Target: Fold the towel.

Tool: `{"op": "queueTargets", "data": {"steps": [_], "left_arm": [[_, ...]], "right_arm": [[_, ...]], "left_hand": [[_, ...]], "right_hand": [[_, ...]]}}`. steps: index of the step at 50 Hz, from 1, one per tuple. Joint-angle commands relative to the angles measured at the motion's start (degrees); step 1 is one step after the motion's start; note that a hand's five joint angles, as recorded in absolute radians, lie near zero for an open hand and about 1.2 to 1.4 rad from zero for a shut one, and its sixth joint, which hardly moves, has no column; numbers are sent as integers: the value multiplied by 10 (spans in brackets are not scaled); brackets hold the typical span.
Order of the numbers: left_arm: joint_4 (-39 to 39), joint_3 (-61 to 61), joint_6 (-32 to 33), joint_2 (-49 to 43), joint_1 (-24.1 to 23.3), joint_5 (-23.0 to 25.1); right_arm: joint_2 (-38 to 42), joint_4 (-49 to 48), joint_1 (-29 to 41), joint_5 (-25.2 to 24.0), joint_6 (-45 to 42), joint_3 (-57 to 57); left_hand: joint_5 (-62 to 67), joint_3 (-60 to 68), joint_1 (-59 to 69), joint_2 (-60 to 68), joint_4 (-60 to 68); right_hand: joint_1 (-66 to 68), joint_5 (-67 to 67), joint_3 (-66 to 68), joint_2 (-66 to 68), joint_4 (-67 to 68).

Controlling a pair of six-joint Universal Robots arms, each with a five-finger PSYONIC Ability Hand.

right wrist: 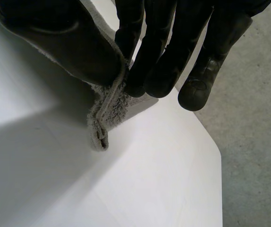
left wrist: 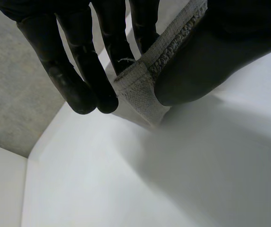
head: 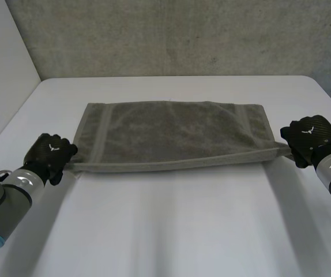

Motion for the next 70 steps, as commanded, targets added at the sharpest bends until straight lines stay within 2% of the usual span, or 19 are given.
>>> {"op": "queueTargets", "data": {"steps": [1, 8, 13, 15, 21, 23, 24, 26, 32, 35, 37, 40, 42, 43, 45, 51, 53, 61, 70], "left_arm": [[-10, -1, -6, 48, 1, 16], [-48, -2, -35, 112, 12, 18], [-81, -8, -65, 169, 18, 25], [-105, -22, -67, 213, 24, 38], [-148, -40, -66, 283, 37, 67], [-174, -47, -69, 320, 57, 85], [-174, -47, -69, 321, 57, 85], [-190, -51, -69, 337, 73, 98], [-184, -50, -70, 330, 75, 106], [-169, -40, -71, 284, 68, 102], [-150, -3, -72, 202, 44, 95], [-147, 20, -72, 161, 24, 87], [-144, 69, -71, 90, -9, 47], [-144, 69, -71, 89, -9, 47], [-145, 134, -73, 18, -35, -1], [-145, 227, -75, -64, -60, -43], [-144, 283, -77, -112, -65, -53], [-141, 399, -92, -192, -98, -103], [-112, 449, -89, -234, -111, -117]], "right_arm": [[-30, 7, -1, 0, 2, -1], [-85, 57, -2, -5, -1, -8], [-116, 172, -17, -17, -13, -26], [-134, 257, -32, -36, -43, -41], [-192, 357, -75, -79, -105, -50], [-217, 409, -101, -117, -135, -61], [-218, 409, -101, -117, -135, -61], [-225, 448, -124, -162, -155, -79], [-214, 464, -151, -198, -163, -107], [-169, 462, -151, -206, -163, -116], [-103, 455, -138, -199, -158, -146], [-72, 450, -126, -188, -153, -168], [-4, 447, -97, -161, -142, -209], [-4, 447, -97, -161, -142, -209], [59, 429, -72, -132, -127, -256], [140, 376, -48, -98, -105, -310], [180, 323, -40, -79, -92, -337], [242, 185, -6, -38, -70, -360], [280, 77, 7, -28, -68, -373]], "left_hand": [[-154, -85, -39, -61, -74], [-154, -85, -39, -61, -74], [-154, -85, -39, -61, -74], [-154, -85, -39, -61, -74], [-154, -85, -39, -61, -74], [-154, -85, -39, -61, -74], [-154, -85, -39, -61, -74], [-154, -85, -39, -61, -74], [-154, -85, -39, -61, -74], [-154, -85, -39, -61, -74], [-154, -85, -39, -61, -74], [-154, -85, -39, -61, -74], [-154, -85, -39, -61, -74], [-154, -85, -39, -61, -74], [-154, -85, -39, -61, -74], [-154, -85, -39, -61, -74], [-154, -85, -39, -61, -74], [-154, -85, -39, -61, -74], [-154, -85, -39, -61, -74]], "right_hand": [[33, 14, 25, 26, 31], [33, 14, 25, 26, 31], [33, 14, 25, 26, 31], [33, 14, 25, 26, 31], [33, 14, 25, 26, 31], [33, 14, 25, 26, 31], [33, 14, 25, 26, 31], [33, 14, 25, 26, 31], [33, 14, 25, 26, 31], [33, 14, 25, 26, 31], [33, 14, 25, 26, 31], [33, 14, 25, 26, 31], [33, 14, 25, 26, 31], [33, 14, 25, 26, 31], [33, 14, 25, 26, 31], [33, 14, 25, 26, 31], [33, 14, 25, 26, 31], [33, 14, 25, 26, 31], [33, 14, 25, 26, 31]]}}
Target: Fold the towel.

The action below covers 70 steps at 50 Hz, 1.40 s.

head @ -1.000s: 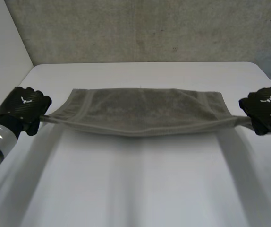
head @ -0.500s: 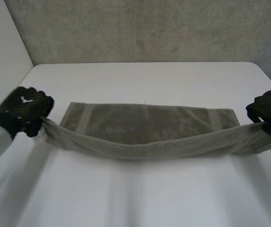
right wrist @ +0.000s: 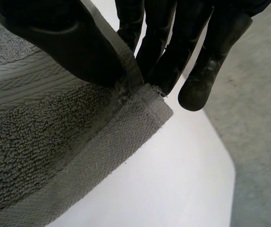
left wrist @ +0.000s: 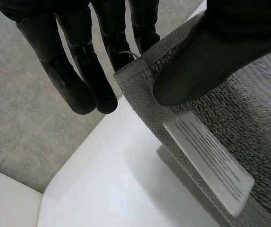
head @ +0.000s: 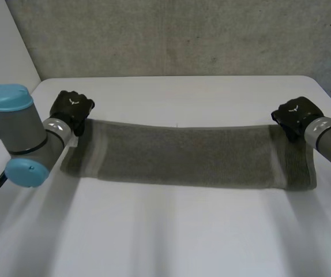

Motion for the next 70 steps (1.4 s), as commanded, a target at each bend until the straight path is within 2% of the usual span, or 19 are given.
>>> {"op": "queueTargets", "data": {"steps": [1, 12, 13, 14, 15, 16, 17, 18, 20, 21, 22, 23, 25, 35, 45, 49, 53, 60, 70], "left_arm": [[24, 39, 2, -33, -9, -12], [28, 72, 6, -74, -17, -36], [28, 71, 7, -78, -18, -37], [28, 71, 7, -78, -18, -37], [27, 71, 7, -80, -20, -38], [27, 67, 7, -81, -20, -39], [27, 67, 7, -81, -20, -39], [28, 63, 7, -80, -23, -39], [27, 61, 7, -78, -27, -42], [27, 56, 7, -74, -29, -46], [27, 56, 7, -74, -29, -46], [27, 49, 7, -68, -32, -51], [28, 42, 6, -59, -34, -58], [33, -60, -2, 50, -35, -59], [58, -168, -18, 119, -33, -51], [60, -214, -39, 159, -33, -25], [60, -243, -61, 179, -32, -4], [60, -298, -94, 218, -28, 28], [69, -329, -96, 235, -28, 29]], "right_arm": [[26, -79, 8, 7, 0, -8], [63, -115, 19, 18, 0, -20], [65, -117, 20, 21, 0, -20], [65, -117, 20, 21, 0, -20], [65, -119, 20, 27, 0, -20], [66, -121, 21, 35, 1, -20], [66, -121, 21, 36, 1, -20], [64, -123, 22, 44, 3, -19], [63, -128, 24, 54, 4, -19], [61, -132, 25, 61, 5, -15], [61, -132, 25, 61, 5, -15], [57, -137, 25, 63, 7, -10], [48, -143, 27, 64, 17, -3], [-114, -144, 23, 42, 143, 122], [-225, -142, 19, 20, 156, 254], [-252, -142, 7, 17, 155, 303], [-263, -141, -6, 8, 155, 328], [-255, -101, -45, -39, 155, 343], [-189, -58, -57, -66, 157, 313]], "left_hand": [[-154, -89, -39, -61, -74], [-154, -89, -39, -61, -74], [-154, -89, -39, -61, -74], [-154, -89, -39, -61, -74], [-175, -110, -60, -82, -96], [-409, -344, -293, -316, -329], [-411, -346, -296, -318, -331], [-594, -529, -479, -501, -514], [-648, -583, -533, -555, -568], [-733, -668, -618, -640, -653], [-734, -669, -619, -641, -654], [-839, -774, -724, -746, -759], [-847, -782, -732, -754, -767], [-845, -780, -730, -752, -765], [-845, -780, -730, -752, -765], [-842, -777, -726, -749, -762], [-842, -777, -726, -749, -762], [-842, -777, -726, -749, -762], [-842, -777, -726, -749, -762]], "right_hand": [[33, 14, 25, 26, 31], [33, 14, 25, 26, 31], [-59, -79, -68, -67, -62], [-60, -79, -68, -68, -63], [-240, -259, -248, -248, -243], [-503, -523, -512, -511, -506], [-506, -525, -514, -513, -509], [-667, -686, -675, -674, -669], [-667, -686, -675, -674, -669], [-667, -686, -675, -674, -669], [-667, -686, -675, -674, -669], [-667, -686, -675, -674, -669], [-667, -686, -675, -674, -669], [-667, -686, -675, -674, -669], [-667, -686, -675, -674, -669], [-667, -686, -675, -674, -669], [-667, -686, -675, -674, -669], [-667, -686, -675, -674, -669], [-656, -675, -664, -663, -658]]}}
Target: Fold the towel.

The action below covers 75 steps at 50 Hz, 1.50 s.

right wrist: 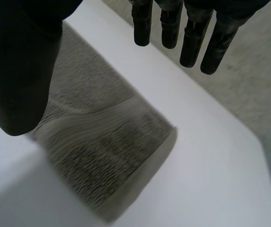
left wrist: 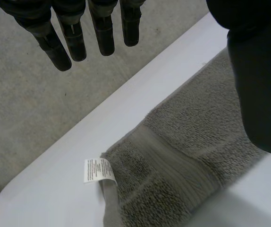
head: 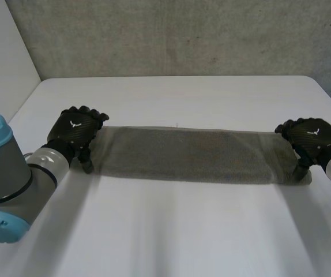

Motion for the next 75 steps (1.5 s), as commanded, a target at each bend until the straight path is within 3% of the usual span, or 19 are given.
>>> {"op": "queueTargets", "data": {"steps": [1, 14, 21, 23, 27, 28, 39, 45, 51, 54, 56, 59, 61, 62, 64, 65, 67, 75], "left_arm": [[14, -17, 1, 7, 0, -1], [27, -19, 1, 2, -4, -1], [29, -21, 1, 1, -2, -1], [33, -21, 1, 1, 1, -2], [38, -22, 1, 1, 2, -2], [39, -22, 1, 1, 3, -2], [39, -22, 1, 2, 4, -3], [39, -22, 1, 7, 6, -3], [39, -20, 1, 12, 9, -4], [39, -17, 1, 16, 13, -5], [39, -16, 1, 17, 14, -6], [39, -15, 1, 20, 14, -6], [40, -15, 1, 23, 15, -7], [40, -15, 1, 23, 15, -7], [40, -16, 1, 23, 15, -7], [40, -16, 1, 23, 15, -7], [40, -17, 1, 23, 15, -8], [40, -19, 1, 22, 14, -7]], "right_arm": [[55, 20, -5, -14, 2, -25], [136, 13, -5, -10, -3, -64], [156, 2, -9, -7, -7, -78], [160, -17, -15, -3, -8, -82], [162, -30, -17, 5, -10, -86], [166, -30, -19, 10, -12, -90], [164, -20, -68, 75, -53, -104], [147, -6, -136, 82, -146, -113], [130, 5, -146, 87, -169, -149], [92, 15, -115, 94, -142, -178], [67, 15, -42, 95, -87, -218], [62, 15, -1, 94, -59, -236], [62, 12, 97, 90, -24, -260], [62, 12, 97, 90, -24, -260], [72, -1, 207, 90, -22, -275], [72, -1, 208, 90, -22, -275], [111, -25, 299, 86, -22, -280], [213, -65, 399, 84, -19, -278]], "left_hand": [[-122, -36, -50, -43, -46], [-122, -36, -50, -43, -46], [-126, -39, -54, -46, -50], [-124, -38, -52, -44, -48], [-126, -39, -54, -46, -50], [-126, -39, -54, -46, -50], [-126, -39, -54, -46, -50], [-126, -39, -54, -46, -50], [-126, -39, -54, -46, -50], [-126, -39, -54, -46, -50], [-126, -39, -54, -46, -50], [-126, -39, -54, -46, -50], [-126, -39, -54, -46, -50], [-126, -39, -54, -46, -50], [-126, -39, -54, -46, -50], [-126, -39, -54, -46, -50], [-126, -39, -54, -46, -50], [-126, -39, -54, -46, -50]], "right_hand": [[-13, -13, -25, -26, -26], [112, 111, 100, 98, 99], [253, 253, 241, 240, 240], [474, 473, 462, 460, 461], [573, 572, 561, 559, 560], [665, 665, 654, 652, 652], [666, 666, 655, 653, 653], [666, 666, 655, 653, 653], [666, 666, 655, 653, 653], [666, 666, 655, 653, 653], [666, 666, 655, 653, 653], [666, 666, 655, 653, 653], [666, 666, 655, 653, 653], [666, 666, 655, 653, 653], [666, 666, 655, 653, 653], [666, 666, 655, 653, 653], [666, 666, 655, 653, 653], [666, 666, 655, 653, 653]]}}
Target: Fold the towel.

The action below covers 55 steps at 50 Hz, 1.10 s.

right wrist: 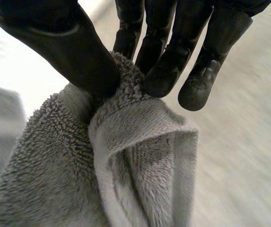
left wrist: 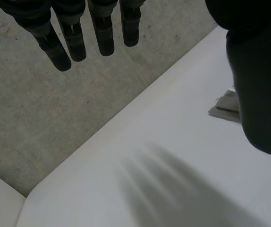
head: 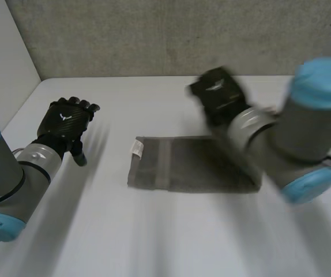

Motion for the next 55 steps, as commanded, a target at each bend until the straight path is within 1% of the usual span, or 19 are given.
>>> {"op": "queueTargets", "data": {"steps": [1, 6, 8, 9, 10, 11, 12, 14, 20, 22, 28, 30, 31, 33, 36, 38, 44, 50, 55], "left_arm": [[0, -2, 0, -1, -1, 1], [0, 0, 0, -5, -1, 2], [0, 0, 0, -6, -2, 2], [0, 0, 0, -6, -2, 2], [0, 0, 0, -6, -3, 2], [0, 1, 0, -6, -3, 2], [0, 1, 0, -6, -3, 2], [0, 5, 0, -6, -7, 2], [4, 9, -1, -6, -19, 2], [12, 15, 0, -6, -44, 2], [23, 30, -1, -9, -91, 2], [23, 48, -8, -26, -128, 2], [23, 48, -8, -26, -128, 2], [22, 70, -26, -51, -176, 3], [21, 80, -35, -62, -196, 3], [22, 100, -47, -92, -228, 4], [21, 167, -50, -168, -266, -2], [22, 213, -50, -214, -273, -2], [23, 254, -46, -258, -274, -3]], "right_arm": [[91, -32, 85, -2, -2, 4], [116, -33, 87, -28, 1, 9], [107, -31, 81, -41, 6, 19], [107, -31, 81, -41, 6, 19], [89, -29, 79, -41, 8, 26], [60, -28, 77, -43, 12, 40], [59, -28, 77, -43, 12, 40], [1, -29, 38, -46, 32, 77], [-46, -23, -31, -45, 76, 134], [-63, -19, -58, -52, 104, 180], [-76, -20, -102, -53, 107, 245], [-78, -24, -122, -53, 106, 273], [-78, -24, -122, -53, 106, 273], [-78, -26, -133, -52, 106, 288], [-78, -26, -140, -49, 106, 291], [-78, -27, -145, -47, 106, 296], [-77, -30, -138, -46, 106, 298], [-73, -32, -135, -38, 106, 304], [-68, -52, -135, -16, 98, 304]], "left_hand": [[-125, -39, -51, -46, -50], [-125, -39, -51, -46, -50], [-125, -39, -51, -46, -50], [-125, -39, -51, -46, -50], [-125, -39, -51, -46, -50], [-125, -39, -51, -46, -50], [-125, -39, -51, -46, -50], [-124, -37, -50, -44, -48], [-120, -34, -46, -41, -45], [-119, -32, -45, -39, -43], [-112, -25, -38, -33, -36], [-112, -25, -38, -33, -36], [-112, -25, -38, -33, -36], [-114, -27, -40, -34, -38], [-114, -27, -40, -34, -38], [-114, -27, -40, -34, -38], [-112, -25, -38, -33, -36], [-112, -25, -38, -33, -36], [-109, -22, -34, -29, -33]], "right_hand": [[41, 40, 25, 42, 31], [21, 20, 5, 23, 11], [-543, -544, -559, -541, -553], [-546, -547, -561, -544, -556], [-659, -660, -675, -658, -669], [-659, -660, -675, -658, -669], [-659, -660, -675, -658, -669], [-659, -660, -675, -658, -669], [-659, -660, -675, -658, -669], [-659, -660, -675, -658, -669], [-659, -660, -675, -658, -669], [-659, -660, -675, -658, -669], [-659, -660, -675, -658, -669], [-659, -660, -675, -658, -669], [-659, -660, -675, -658, -669], [-659, -660, -675, -658, -669], [-659, -660, -675, -658, -669], [-659, -660, -675, -658, -669], [-632, -633, -647, -630, -642]]}}
